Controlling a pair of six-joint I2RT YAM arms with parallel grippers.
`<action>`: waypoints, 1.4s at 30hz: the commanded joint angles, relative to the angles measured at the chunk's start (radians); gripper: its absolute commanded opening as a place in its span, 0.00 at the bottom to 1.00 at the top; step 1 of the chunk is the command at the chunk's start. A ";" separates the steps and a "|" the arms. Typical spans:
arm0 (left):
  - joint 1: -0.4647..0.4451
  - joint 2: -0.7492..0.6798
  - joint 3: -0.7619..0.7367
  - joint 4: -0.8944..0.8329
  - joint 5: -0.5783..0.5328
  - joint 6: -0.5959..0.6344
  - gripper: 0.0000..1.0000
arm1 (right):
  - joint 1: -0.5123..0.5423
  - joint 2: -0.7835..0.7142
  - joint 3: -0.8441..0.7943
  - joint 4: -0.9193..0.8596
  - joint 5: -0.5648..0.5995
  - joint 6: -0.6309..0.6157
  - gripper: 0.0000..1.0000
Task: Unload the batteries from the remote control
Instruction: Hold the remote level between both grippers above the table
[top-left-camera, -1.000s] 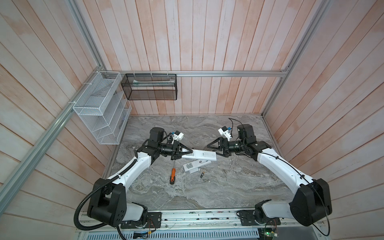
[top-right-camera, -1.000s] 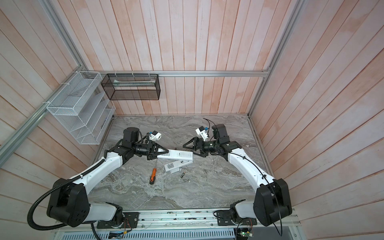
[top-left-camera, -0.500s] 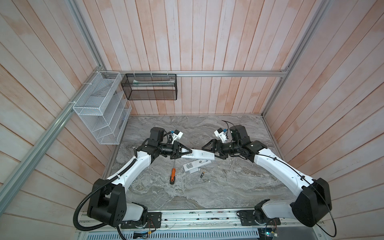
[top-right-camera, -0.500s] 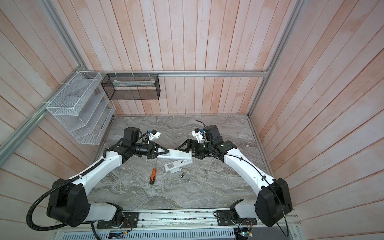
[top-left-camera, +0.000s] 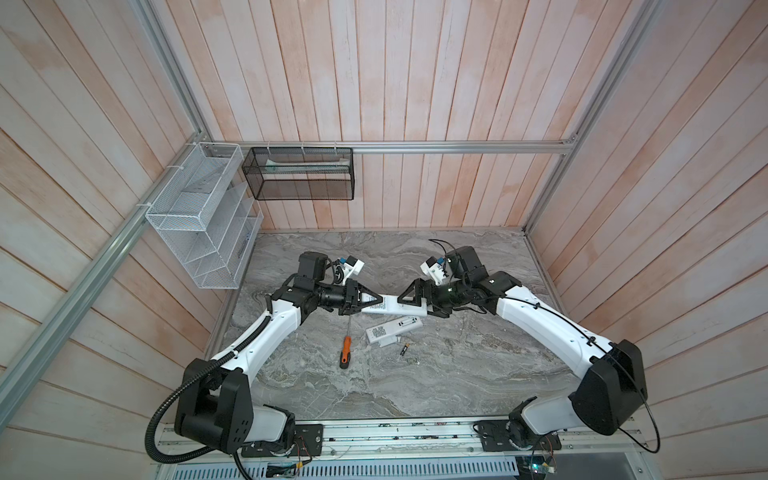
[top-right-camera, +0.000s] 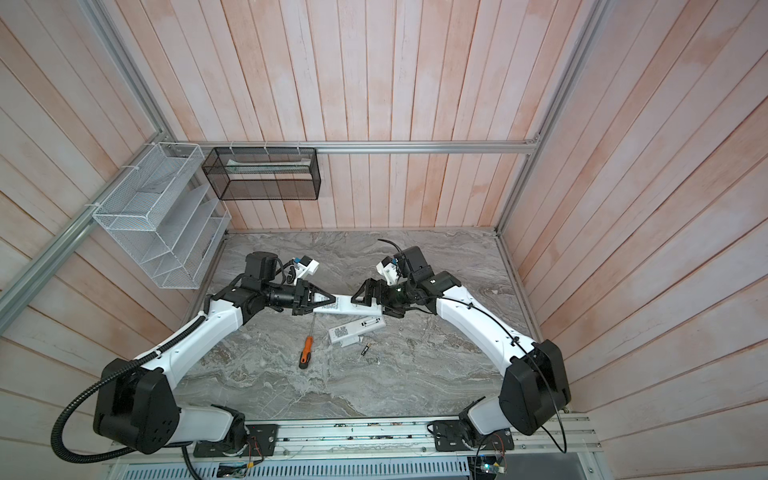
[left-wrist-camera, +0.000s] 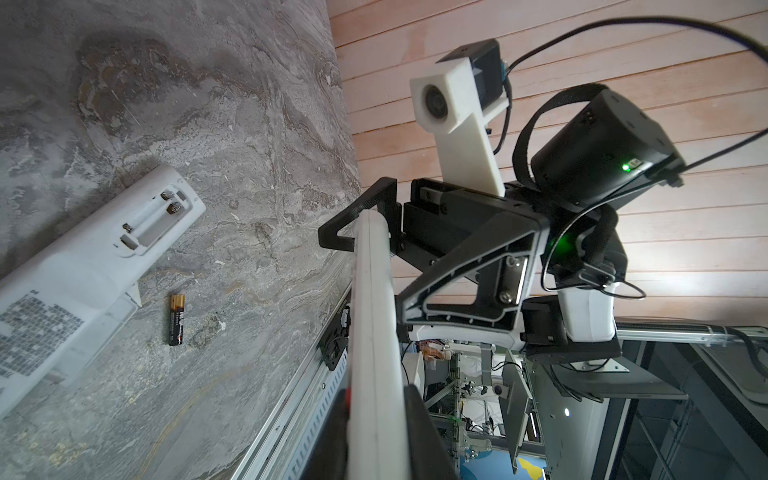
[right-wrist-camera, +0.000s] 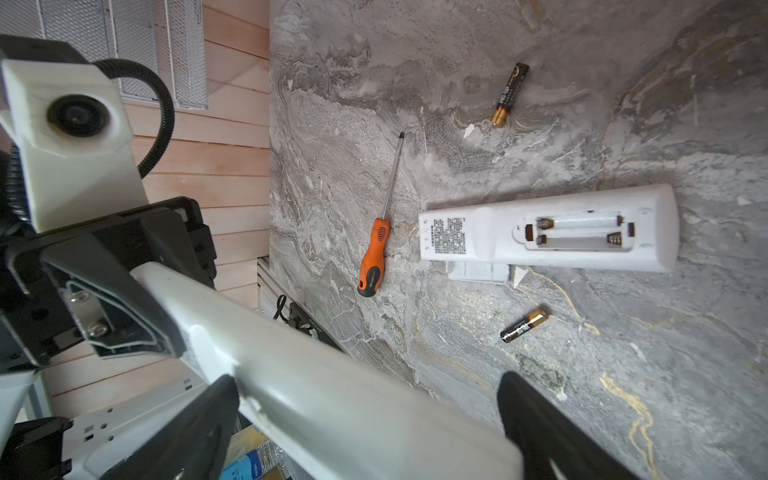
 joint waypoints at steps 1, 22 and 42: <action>0.004 0.005 0.036 -0.001 0.012 0.029 0.01 | 0.010 0.012 0.030 -0.062 0.028 -0.033 0.97; 0.004 0.016 0.049 -0.019 0.015 0.043 0.00 | 0.021 0.054 0.072 -0.116 0.091 -0.051 0.95; 0.004 0.023 0.063 -0.033 0.012 0.054 0.00 | 0.046 0.087 0.112 -0.189 0.149 -0.085 0.94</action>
